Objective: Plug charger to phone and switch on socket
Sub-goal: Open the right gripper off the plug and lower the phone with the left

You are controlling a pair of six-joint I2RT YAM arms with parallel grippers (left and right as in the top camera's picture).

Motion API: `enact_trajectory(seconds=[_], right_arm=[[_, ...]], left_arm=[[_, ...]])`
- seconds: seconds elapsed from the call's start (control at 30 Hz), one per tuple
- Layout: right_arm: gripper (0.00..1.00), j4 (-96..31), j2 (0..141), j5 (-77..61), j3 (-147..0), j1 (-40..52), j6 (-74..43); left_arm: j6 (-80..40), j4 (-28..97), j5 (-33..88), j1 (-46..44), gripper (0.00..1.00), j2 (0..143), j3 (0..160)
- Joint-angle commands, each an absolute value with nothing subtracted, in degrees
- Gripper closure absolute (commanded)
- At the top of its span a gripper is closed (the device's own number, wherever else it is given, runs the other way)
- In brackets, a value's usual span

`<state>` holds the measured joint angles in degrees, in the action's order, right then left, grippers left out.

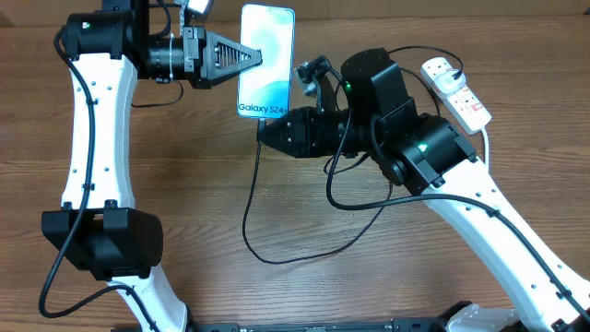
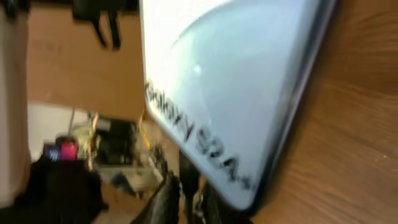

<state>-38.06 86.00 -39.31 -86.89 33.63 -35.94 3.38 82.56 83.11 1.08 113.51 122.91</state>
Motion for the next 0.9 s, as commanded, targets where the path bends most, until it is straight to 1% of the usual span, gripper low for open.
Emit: enact_trajectory(seconds=[0.0,0.03,0.07,0.1,0.2,0.3,0.37,0.43,0.47,0.57,0.67,0.87], right_arm=[[0.55,-38.15,86.08,-35.53,-87.46,32.34,-35.46],[0.46,-38.41,86.08,-35.29,-87.46,32.34,-35.48],[0.32,-39.24,86.08,-34.44,-87.46,32.34,-35.55],[0.27,-39.86,86.08,-33.87,-87.46,32.34,-35.55],[0.2,-42.35,86.08,-32.97,-87.46,32.34,-35.33],[0.14,-45.76,86.08,-31.44,-87.46,32.34,-34.13],[0.09,-48.9,86.08,-26.7,-87.46,32.32,-34.3],[0.02,-52.25,86.08,-20.75,-87.46,32.12,-34.52],[0.0,-54.02,86.08,-17.63,-87.46,31.9,-34.52],[0.0,-58.63,86.08,-10.92,-87.46,30.13,-35.42],[0.0,-61.8,86.08,-8.58,-87.46,27.16,-35.79],[0.0,-65.91,86.08,-8.56,-87.46,20.27,-34.92]], left_arm=[[4.73,82.48,83.07,0.6,0.96,112.81,122.93],[4.69,82.48,82.19,0.67,0.96,112.81,122.93],[4.69,82.24,80.73,0.78,0.96,112.81,122.93],[4.67,81.78,79.77,0.84,0.96,112.81,122.93],[0.93,78.91,73.45,1.1,0.96,112.81,122.93],[-3.79,76.73,62.67,1.21,0.96,112.81,122.93],[-4.97,76.86,55.07,1.17,0.96,112.84,122.91],[-4.95,78.35,48.6,0.47,0.96,112.97,122.83],[-4.91,79.42,45.47,-0.14,0.96,113.14,122.74],[-4.91,80.58,37.12,-2.46,0.96,113.38,120.99],[-4.27,80.03,36.25,-4.93,0.96,114.19,118.15],[-4.27,75.02,35.59,-7.57,0.96,117.8,112.68]])
